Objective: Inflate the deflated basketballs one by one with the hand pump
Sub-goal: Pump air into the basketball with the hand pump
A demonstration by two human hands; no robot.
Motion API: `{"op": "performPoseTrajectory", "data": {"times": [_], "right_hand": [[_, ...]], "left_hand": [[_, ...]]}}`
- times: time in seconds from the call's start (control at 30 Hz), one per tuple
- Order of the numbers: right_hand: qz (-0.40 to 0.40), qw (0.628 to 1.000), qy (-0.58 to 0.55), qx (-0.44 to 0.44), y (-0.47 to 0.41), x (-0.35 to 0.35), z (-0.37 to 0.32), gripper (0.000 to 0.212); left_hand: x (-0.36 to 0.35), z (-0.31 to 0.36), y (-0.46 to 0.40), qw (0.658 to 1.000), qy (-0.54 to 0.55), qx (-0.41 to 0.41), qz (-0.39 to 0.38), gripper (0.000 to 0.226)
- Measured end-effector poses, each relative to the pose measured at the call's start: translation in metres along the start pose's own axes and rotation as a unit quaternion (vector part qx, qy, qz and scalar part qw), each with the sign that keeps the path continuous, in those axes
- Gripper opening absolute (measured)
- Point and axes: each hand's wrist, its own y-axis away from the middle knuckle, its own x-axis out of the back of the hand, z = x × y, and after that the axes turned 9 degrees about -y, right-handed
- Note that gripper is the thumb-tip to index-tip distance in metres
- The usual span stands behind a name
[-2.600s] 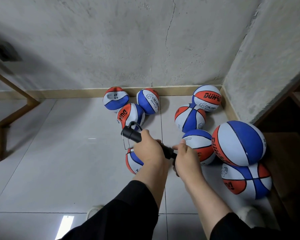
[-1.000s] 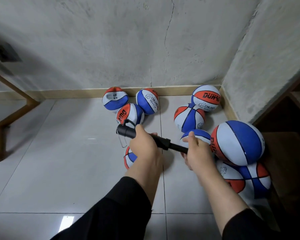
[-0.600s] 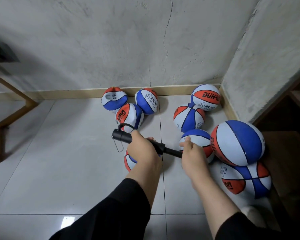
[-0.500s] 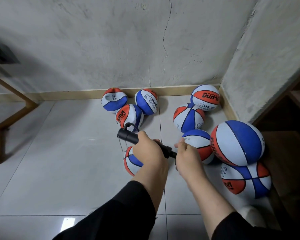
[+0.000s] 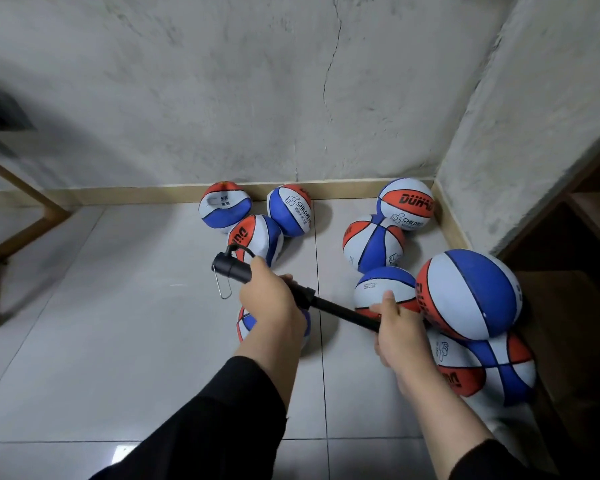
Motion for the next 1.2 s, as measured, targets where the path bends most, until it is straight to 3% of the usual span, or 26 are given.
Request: {"op": "performPoseTrajectory", "data": {"times": [0.13,0.3,0.43,0.57,0.67,0.97,1.13,1.2], "right_hand": [[-0.012,0.999,0.028,0.027,0.008,-0.020,-0.001,0.060],[-0.052,0.998,0.033,0.033,0.020,-0.036,-0.008,0.058],[-0.071,0.995,0.037,0.054,0.025,-0.038,-0.017,0.060],[-0.028,0.998,-0.006,0.062,0.006,-0.024,-0.007,0.066],[0.010,0.999,-0.017,0.032,-0.003,0.000,0.009,0.058],[-0.001,0.997,0.007,0.078,0.012,-0.024,-0.006,0.053],[-0.035,0.998,-0.006,0.055,0.022,-0.041,-0.003,0.043],[-0.043,0.998,-0.015,0.049,0.020,-0.040,-0.003,0.050]], "left_hand": [[-0.006,-0.021,0.015,0.999,0.001,0.035,-0.023,0.042],[-0.005,-0.037,0.029,0.999,-0.033,0.020,-0.003,0.035],[-0.003,-0.030,0.024,0.999,-0.008,0.041,-0.034,0.029],[0.000,-0.011,0.010,1.000,-0.008,0.006,-0.012,0.027],[0.006,0.001,-0.016,1.000,0.020,0.002,0.006,0.024],[-0.008,-0.027,0.010,0.999,-0.002,0.027,-0.023,0.031],[-0.011,-0.038,0.022,1.000,-0.025,-0.007,-0.017,0.028],[-0.010,-0.037,0.022,0.999,-0.022,-0.004,-0.027,0.036]]}}
